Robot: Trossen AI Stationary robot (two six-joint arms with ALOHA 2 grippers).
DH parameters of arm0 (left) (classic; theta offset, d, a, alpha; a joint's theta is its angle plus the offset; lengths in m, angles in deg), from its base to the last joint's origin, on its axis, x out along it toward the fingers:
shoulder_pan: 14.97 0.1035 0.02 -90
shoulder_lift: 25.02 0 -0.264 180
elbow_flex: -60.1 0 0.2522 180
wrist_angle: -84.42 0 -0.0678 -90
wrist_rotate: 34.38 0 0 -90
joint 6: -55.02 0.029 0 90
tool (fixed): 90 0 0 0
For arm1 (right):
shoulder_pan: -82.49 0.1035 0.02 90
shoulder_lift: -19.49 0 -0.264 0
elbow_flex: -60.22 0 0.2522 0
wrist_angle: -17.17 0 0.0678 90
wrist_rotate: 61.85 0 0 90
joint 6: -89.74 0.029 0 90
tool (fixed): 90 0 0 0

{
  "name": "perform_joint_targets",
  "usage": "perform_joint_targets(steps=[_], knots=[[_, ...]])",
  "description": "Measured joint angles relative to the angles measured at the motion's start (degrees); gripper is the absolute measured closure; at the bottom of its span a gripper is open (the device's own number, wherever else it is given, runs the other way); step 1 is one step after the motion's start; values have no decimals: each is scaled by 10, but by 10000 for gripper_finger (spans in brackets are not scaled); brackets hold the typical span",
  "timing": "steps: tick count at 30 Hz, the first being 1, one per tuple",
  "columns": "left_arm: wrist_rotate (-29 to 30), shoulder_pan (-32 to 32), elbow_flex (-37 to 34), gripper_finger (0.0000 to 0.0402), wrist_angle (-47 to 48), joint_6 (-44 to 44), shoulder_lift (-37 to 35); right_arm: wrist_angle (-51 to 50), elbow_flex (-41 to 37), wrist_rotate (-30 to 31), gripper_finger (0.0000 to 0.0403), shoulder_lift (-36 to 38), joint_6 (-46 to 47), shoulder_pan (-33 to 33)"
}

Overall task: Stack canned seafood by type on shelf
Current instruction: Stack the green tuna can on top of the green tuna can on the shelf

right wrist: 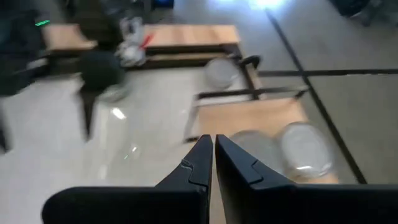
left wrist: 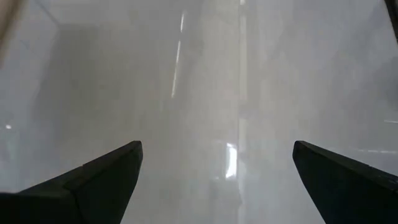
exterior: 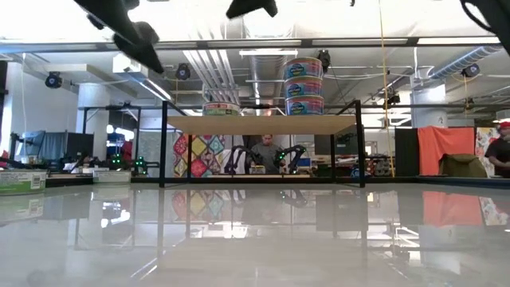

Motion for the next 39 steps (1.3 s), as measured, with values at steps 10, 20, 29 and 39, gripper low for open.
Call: perform_joint_targets(steps=[10, 20, 29, 39], knots=[[19, -200, -22, 2, 85, -255, 0, -58, -63, 119, 390, -12, 111, 216], [20, -341, -50, 2, 209, -566, 0, -14, -159, 145, 390, -45, 240, 350], [49, -366, -49, 52, 384, -728, 16, 113, -257, 146, 390, -52, 342, 397], [63, -314, -128, 183, 339, -741, 40, 224, -315, 146, 390, -52, 377, 417]])
